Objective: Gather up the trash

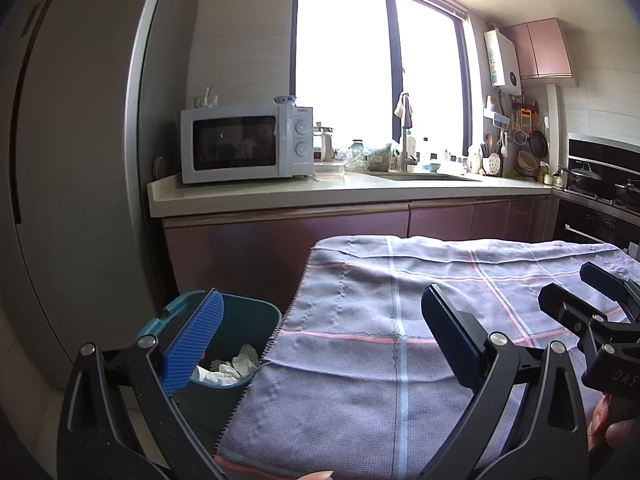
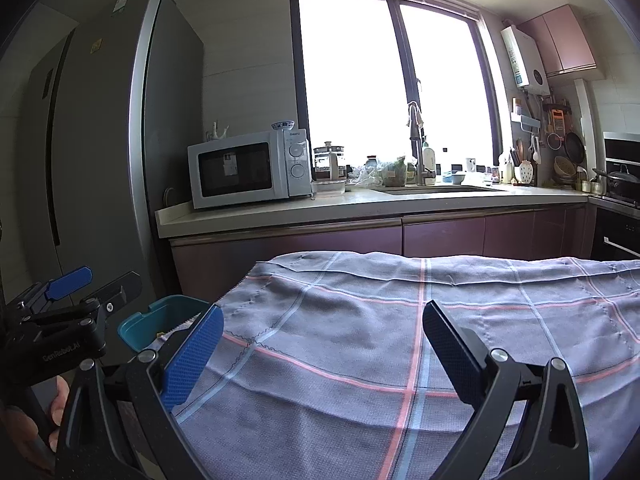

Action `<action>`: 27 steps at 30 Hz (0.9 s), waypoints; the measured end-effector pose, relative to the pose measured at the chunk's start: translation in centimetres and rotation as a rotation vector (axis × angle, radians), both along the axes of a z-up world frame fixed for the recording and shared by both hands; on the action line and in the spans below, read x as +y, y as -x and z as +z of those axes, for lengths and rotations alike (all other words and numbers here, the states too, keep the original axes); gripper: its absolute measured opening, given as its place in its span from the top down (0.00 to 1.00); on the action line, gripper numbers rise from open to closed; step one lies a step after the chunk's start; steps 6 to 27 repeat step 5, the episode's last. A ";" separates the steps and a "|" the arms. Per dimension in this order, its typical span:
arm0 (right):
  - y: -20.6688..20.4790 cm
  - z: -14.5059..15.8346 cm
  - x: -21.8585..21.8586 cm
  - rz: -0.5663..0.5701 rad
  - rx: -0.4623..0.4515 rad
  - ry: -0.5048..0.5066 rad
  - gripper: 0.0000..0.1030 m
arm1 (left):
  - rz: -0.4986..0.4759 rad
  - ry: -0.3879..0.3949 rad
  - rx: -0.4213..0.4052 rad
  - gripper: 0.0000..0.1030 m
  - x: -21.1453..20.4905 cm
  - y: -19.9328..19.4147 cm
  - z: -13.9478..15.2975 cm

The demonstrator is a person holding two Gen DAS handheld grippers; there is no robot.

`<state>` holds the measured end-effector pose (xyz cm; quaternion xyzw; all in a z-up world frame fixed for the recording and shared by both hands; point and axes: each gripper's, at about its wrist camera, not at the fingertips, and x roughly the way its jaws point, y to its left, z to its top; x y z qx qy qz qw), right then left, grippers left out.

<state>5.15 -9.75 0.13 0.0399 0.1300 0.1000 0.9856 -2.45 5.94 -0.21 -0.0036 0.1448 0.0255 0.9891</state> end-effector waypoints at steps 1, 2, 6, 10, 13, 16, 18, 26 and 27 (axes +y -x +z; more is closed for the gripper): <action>-0.4 0.0 -0.8 -0.011 0.016 0.003 0.06 | -0.011 0.009 0.028 0.05 -0.2 -0.8 -0.1; -0.8 -0.1 -1.7 -0.023 0.039 -0.001 0.06 | -0.013 0.014 0.055 0.05 -0.4 -2.0 -0.2; -2.9 -0.7 -5.4 -0.077 0.132 0.009 0.06 | -0.036 0.012 0.173 0.05 -1.6 -6.2 -0.9; -2.9 -0.7 -5.4 -0.077 0.132 0.009 0.06 | -0.036 0.012 0.173 0.05 -1.6 -6.2 -0.9; -2.9 -0.7 -5.4 -0.077 0.132 0.009 0.06 | -0.036 0.012 0.173 0.05 -1.6 -6.2 -0.9; -2.9 -0.7 -5.4 -0.077 0.132 0.009 0.06 | -0.036 0.012 0.173 0.05 -1.6 -6.2 -0.9; -2.9 -0.7 -5.4 -0.077 0.132 0.009 0.06 | -0.036 0.012 0.173 0.05 -1.6 -6.2 -0.9; -2.9 -0.7 -5.4 -0.077 0.132 0.009 0.06 | -0.036 0.012 0.173 0.05 -1.6 -6.2 -0.9; -2.9 -0.7 -5.4 -0.077 0.132 0.009 0.06 | -0.036 0.012 0.173 0.05 -1.6 -6.2 -0.9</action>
